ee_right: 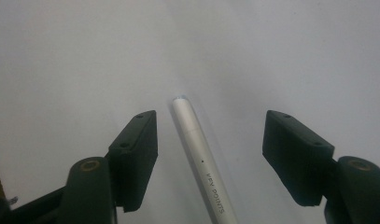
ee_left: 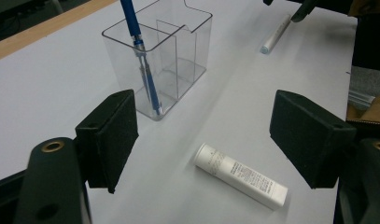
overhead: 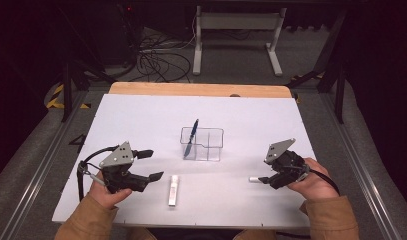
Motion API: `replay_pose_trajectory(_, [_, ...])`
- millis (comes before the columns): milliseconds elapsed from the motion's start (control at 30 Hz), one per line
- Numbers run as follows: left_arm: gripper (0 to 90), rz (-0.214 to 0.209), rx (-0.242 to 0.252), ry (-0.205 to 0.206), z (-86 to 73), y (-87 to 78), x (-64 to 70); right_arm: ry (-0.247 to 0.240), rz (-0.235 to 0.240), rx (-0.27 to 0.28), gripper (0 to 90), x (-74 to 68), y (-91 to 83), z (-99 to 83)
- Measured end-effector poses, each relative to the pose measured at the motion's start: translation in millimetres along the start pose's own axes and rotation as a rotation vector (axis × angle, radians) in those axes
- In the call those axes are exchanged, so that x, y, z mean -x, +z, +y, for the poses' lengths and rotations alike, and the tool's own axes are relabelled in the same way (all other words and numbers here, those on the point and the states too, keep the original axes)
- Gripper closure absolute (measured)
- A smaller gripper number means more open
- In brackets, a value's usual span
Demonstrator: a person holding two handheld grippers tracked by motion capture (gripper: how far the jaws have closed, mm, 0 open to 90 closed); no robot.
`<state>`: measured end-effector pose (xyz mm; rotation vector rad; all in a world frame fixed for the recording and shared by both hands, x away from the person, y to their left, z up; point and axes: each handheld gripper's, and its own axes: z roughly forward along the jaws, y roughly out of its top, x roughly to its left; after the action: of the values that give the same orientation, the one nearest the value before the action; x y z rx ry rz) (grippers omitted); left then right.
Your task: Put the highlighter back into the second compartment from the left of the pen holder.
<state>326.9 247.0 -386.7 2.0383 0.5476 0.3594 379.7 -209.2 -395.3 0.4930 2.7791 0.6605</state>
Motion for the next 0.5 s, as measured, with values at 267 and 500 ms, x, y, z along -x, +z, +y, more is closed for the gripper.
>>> replay_pose_trajectory(267, [24.6,0.006,0.004,0.003,0.0,-1.0,-0.5,-0.037,0.010,0.011,38.0,-3.1,0.8,2.7])
replay_pose_trajectory(500, [24.6,0.001,-0.002,-0.001,-0.2,-0.5,0.8,-0.088,0.015,-0.016,43.7,-3.4,2.7,2.7])
